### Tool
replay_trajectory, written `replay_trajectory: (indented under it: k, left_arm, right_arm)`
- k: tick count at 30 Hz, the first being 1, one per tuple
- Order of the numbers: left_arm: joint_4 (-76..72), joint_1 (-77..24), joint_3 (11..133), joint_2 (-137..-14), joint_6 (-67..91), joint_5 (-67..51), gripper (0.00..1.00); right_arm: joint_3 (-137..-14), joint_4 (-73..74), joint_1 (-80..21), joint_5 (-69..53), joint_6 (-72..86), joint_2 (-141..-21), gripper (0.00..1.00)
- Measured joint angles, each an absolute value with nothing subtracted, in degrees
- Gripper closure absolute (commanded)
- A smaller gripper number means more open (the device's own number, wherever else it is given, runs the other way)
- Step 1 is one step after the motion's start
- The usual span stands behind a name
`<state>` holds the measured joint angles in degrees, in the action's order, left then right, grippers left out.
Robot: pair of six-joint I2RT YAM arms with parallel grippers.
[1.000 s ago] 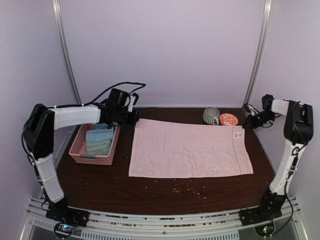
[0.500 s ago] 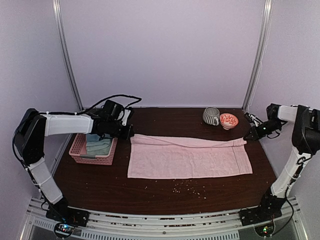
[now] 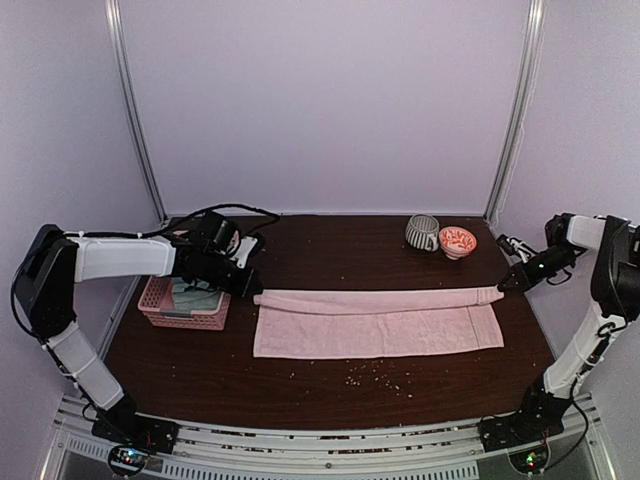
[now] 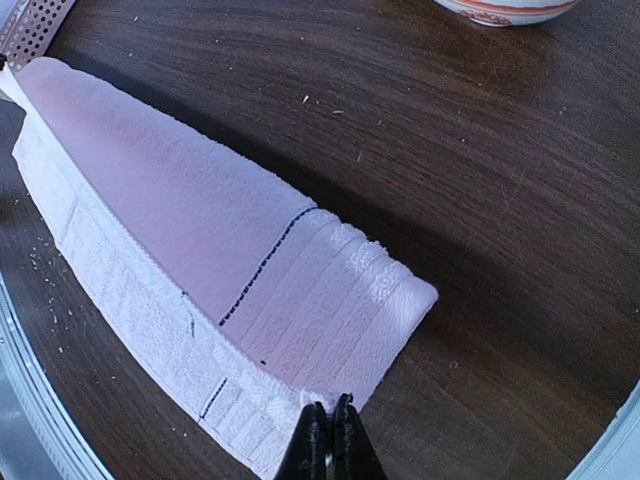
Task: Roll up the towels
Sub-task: Fold the towel at the center of the board.
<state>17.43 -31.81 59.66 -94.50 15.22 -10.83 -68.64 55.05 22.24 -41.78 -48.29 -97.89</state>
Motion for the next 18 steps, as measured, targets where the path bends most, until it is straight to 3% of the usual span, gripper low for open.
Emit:
replay_trajectory:
  k: [18]
  left_arm:
    - [19.88, -32.36, 59.22, -92.84, 8.88, -12.47, 1.00]
  right_arm:
    - [-64.42, 64.88, 24.25, -44.77, -63.53, -97.89, 1.00]
